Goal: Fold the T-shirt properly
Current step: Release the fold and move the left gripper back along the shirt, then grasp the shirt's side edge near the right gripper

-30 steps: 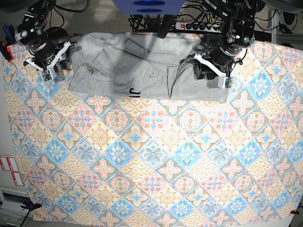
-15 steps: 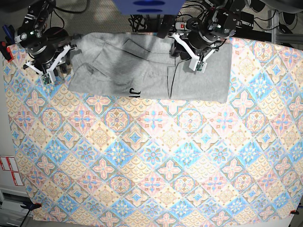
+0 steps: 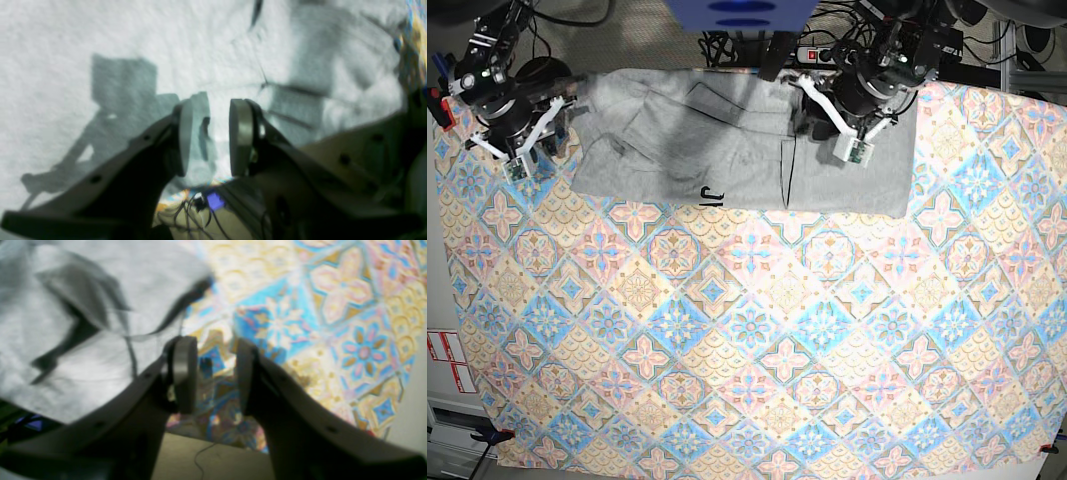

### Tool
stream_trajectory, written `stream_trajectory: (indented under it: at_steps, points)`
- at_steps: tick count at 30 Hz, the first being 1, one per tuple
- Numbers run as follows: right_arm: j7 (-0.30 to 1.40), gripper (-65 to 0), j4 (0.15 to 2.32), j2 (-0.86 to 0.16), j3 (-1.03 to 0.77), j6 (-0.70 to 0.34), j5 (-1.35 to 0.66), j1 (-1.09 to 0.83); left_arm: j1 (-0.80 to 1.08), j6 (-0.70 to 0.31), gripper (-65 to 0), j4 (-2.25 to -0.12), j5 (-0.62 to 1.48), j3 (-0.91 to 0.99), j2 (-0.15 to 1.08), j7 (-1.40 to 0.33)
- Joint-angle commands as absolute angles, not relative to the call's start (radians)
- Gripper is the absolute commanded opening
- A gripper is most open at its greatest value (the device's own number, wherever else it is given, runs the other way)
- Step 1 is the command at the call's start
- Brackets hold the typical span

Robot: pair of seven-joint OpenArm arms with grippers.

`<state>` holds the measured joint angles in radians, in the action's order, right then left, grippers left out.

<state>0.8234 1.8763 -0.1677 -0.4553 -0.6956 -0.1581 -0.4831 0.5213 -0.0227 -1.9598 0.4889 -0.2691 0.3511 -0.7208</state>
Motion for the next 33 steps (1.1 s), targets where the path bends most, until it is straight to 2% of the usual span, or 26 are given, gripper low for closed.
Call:
stream_trajectory:
  at_steps: [1, 3, 7, 11, 13, 18, 20, 24, 30, 33]
  points:
    - [0.811, -45.0, 1.880, -0.185, -0.458, -0.698, -0.166, -0.487, 0.518, -0.024, -48.3, -1.977, 0.489, -0.243, 0.357, -0.705]
    - [0.826, -45.0, 1.859, -0.197, -0.458, -0.698, -0.166, -0.487, 0.519, -0.022, -50.7, -1.977, 0.489, -0.197, 0.357, -0.704]
    - [0.881, -45.0, 1.808, -0.206, -0.458, -0.698, -0.171, -0.466, 0.519, -0.022, -64.6, -1.977, 0.487, -0.113, 0.357, -0.705]
    - [0.912, -44.5, 1.804, -0.206, -0.423, -0.698, -0.173, -0.449, 0.521, -0.022, -65.0, -1.977, 0.492, -0.044, 0.355, -0.708]
    - [0.917, -42.2, 1.804, -0.206, -0.384, -0.698, -0.173, -0.449, 0.532, -0.022, -65.0, -1.972, 0.492, -0.028, 0.354, -0.708]
    - [0.914, -29.0, 1.804, -0.206, -0.318, -0.698, -0.173, -0.447, 0.541, -0.022, -65.0, -1.956, 0.490, -0.019, 0.354, -0.705]
    - [0.917, -25.8, 1.802, -0.205, -0.311, -0.698, -0.174, -0.424, 0.541, -0.022, -65.0, -1.943, 0.493, -0.021, 0.354, -0.704]
    - [0.917, -25.4, 1.781, -0.205, -0.306, -0.698, -0.202, -0.383, 0.541, -0.022, -65.0, -1.929, 0.493, -0.021, 0.354, -0.704]
    - [0.957, -25.4, 1.636, -0.205, -0.311, -0.698, -0.446, -0.338, 0.541, -0.022, -65.0, -1.928, 0.493, -0.021, 0.354, -0.704]
    - [0.963, -25.4, 1.613, -0.205, -0.312, -0.698, -0.486, -0.334, 0.541, -0.022, -65.0, -1.928, 0.490, -0.021, 0.354, -0.704]
